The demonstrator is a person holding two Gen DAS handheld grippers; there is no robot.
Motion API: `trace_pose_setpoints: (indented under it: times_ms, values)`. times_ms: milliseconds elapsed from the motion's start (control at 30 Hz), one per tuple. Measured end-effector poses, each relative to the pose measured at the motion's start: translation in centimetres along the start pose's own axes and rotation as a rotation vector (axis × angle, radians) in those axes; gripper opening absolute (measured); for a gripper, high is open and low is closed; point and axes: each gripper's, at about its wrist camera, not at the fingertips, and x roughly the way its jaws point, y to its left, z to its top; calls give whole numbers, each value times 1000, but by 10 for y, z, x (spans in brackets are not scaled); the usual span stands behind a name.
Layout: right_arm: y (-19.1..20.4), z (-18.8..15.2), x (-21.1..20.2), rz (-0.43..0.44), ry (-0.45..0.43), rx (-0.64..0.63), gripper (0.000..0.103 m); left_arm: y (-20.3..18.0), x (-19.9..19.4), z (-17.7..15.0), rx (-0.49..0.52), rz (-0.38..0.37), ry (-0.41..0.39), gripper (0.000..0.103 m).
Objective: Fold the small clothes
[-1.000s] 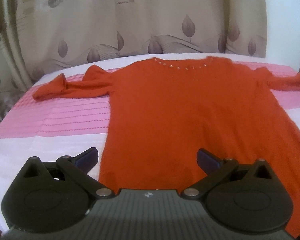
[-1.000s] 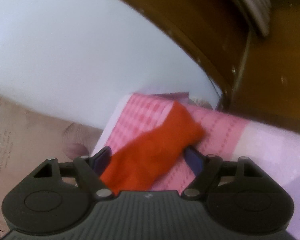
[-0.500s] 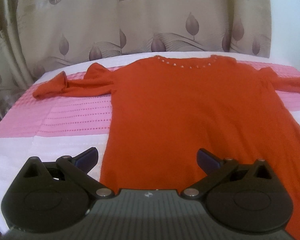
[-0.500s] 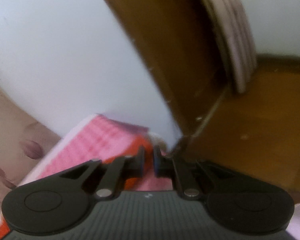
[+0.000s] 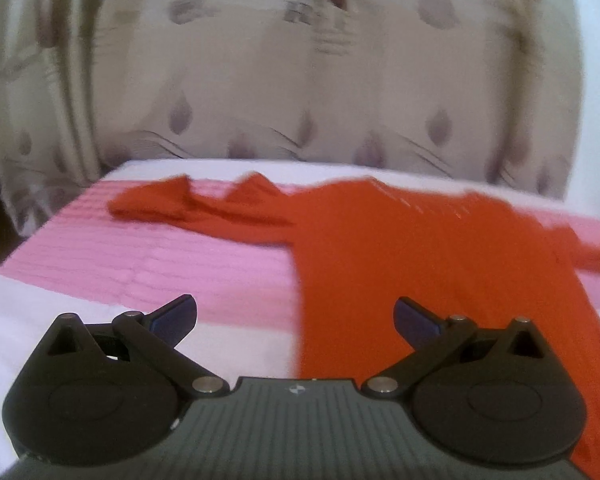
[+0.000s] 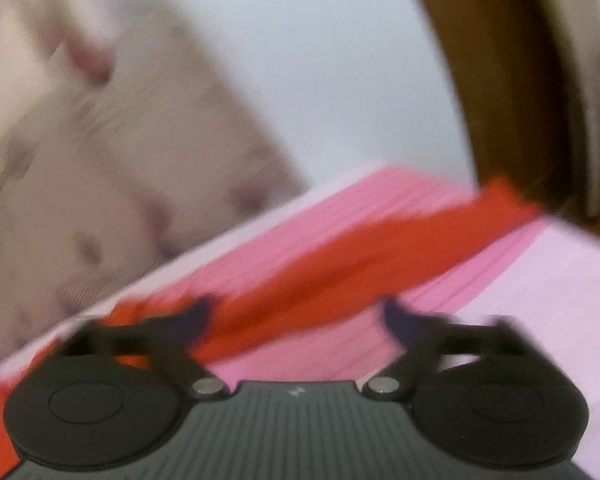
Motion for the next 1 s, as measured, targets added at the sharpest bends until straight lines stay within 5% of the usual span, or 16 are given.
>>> trace_pose_setpoints:
  times_ms: [167,367,500,667,733,767,800,833,1000]
  values:
    - [64,-25,18,-125,42,-347,101,59,40,27,27,147,-21,103]
    - [64,-29,23,-98,45,-340,101,90,110,59,246,281,-91,102]
    - [60,-33,20,-91,31,-322,101,94,146,74,288,230,-144,103]
    - [71,-38,15,-116,23,-381,101,94,192,71,364,190,-68,103]
    - [73,-38,16,-126,28,-396,101,105,209,71,343,176,-26,84]
    - [74,-38,16,-128,30,-400,101,112,214,72,324,160,0,37]
    - [74,-38,16,-129,32,-402,101,123,222,73,281,180,54,16]
    - [74,-38,16,-127,33,-402,101,136,224,75,217,201,81,13]
    - [73,-38,13,-123,23,-395,101,220,170,99,-122,250,-58,13]
